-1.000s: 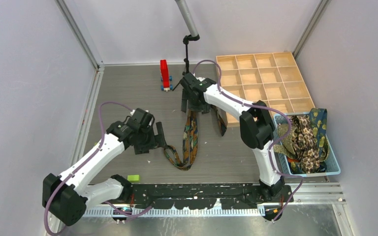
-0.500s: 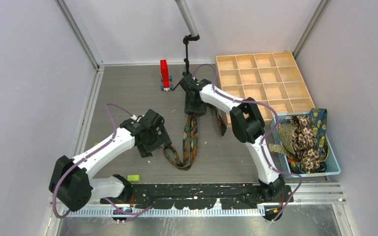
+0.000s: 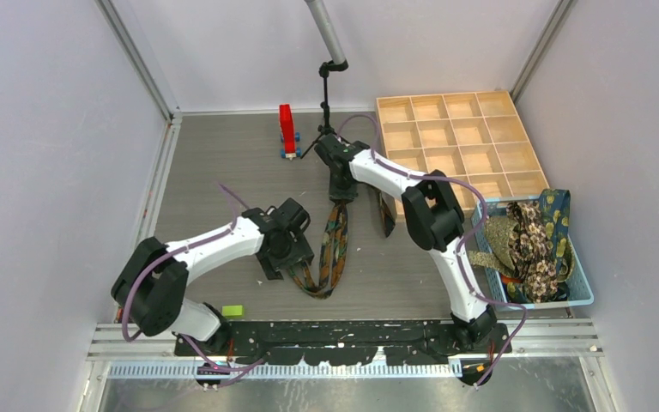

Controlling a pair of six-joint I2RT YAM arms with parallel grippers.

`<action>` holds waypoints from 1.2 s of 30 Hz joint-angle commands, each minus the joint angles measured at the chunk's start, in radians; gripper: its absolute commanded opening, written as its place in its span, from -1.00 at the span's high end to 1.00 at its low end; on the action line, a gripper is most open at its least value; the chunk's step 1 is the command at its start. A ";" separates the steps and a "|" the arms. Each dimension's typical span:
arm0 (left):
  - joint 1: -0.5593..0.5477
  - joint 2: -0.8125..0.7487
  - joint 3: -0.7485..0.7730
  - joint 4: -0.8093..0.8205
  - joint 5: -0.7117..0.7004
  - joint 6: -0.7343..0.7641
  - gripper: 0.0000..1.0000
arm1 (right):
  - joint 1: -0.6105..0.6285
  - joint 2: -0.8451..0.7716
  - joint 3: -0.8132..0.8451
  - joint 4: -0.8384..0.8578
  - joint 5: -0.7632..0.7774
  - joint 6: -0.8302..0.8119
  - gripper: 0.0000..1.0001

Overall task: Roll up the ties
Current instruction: Place the tie at the center of the board, then flatten out the tie at the center of the board.

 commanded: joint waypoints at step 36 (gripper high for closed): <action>0.167 -0.827 -0.350 0.015 -0.808 -0.028 -0.74 | 0.071 -0.565 -1.068 1.013 0.097 0.482 0.93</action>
